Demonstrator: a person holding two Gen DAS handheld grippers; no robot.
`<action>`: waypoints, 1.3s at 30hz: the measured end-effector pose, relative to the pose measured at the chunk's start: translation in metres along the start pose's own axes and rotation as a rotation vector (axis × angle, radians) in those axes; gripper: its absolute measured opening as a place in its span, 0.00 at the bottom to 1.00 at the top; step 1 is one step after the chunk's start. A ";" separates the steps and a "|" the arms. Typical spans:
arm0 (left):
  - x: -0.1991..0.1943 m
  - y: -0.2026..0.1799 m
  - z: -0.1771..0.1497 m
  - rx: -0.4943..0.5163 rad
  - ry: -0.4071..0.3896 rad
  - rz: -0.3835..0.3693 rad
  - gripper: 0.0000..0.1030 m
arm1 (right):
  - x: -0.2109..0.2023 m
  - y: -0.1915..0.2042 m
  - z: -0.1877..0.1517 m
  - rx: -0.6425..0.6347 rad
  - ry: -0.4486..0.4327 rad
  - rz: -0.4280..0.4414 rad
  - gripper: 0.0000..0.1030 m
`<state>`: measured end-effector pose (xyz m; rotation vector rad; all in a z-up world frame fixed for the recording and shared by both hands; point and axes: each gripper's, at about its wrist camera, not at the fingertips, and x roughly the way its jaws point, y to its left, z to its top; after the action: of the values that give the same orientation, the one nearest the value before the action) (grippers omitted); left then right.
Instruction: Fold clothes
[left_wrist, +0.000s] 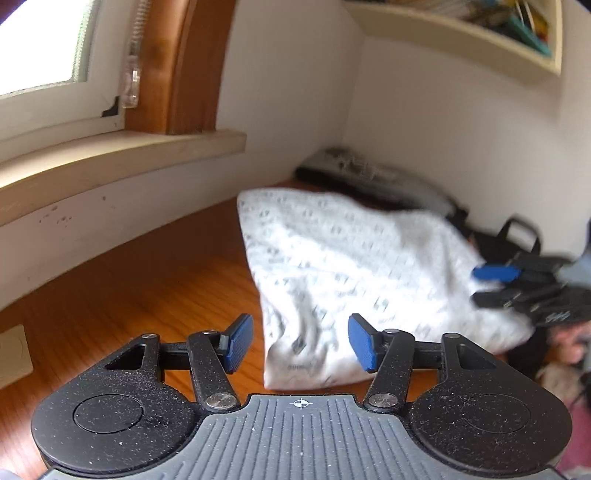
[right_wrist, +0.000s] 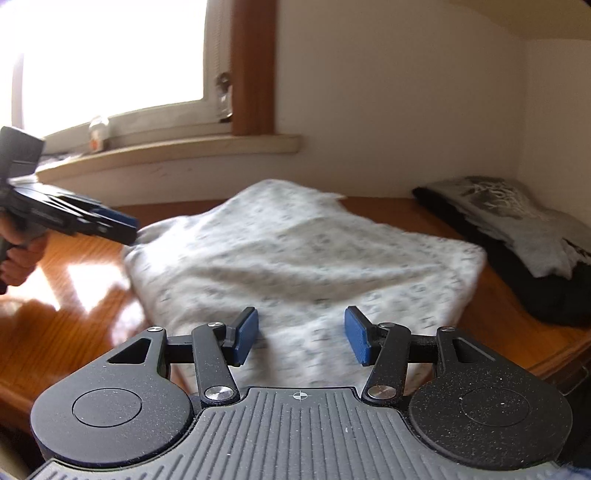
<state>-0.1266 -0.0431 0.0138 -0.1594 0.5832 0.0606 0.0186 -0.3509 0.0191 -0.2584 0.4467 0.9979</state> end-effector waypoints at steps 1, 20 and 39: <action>0.005 0.000 -0.002 0.009 0.020 0.018 0.38 | 0.000 0.002 -0.002 -0.010 0.008 0.001 0.51; 0.036 0.043 0.061 -0.019 0.021 0.045 0.56 | -0.006 -0.046 -0.002 0.075 0.054 -0.047 0.53; 0.164 0.069 0.101 -0.127 0.117 -0.214 0.60 | 0.074 -0.135 0.019 0.399 0.072 -0.005 0.80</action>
<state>0.0581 0.0434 -0.0029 -0.3496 0.6768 -0.1198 0.1726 -0.3581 0.0016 0.0637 0.6983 0.8746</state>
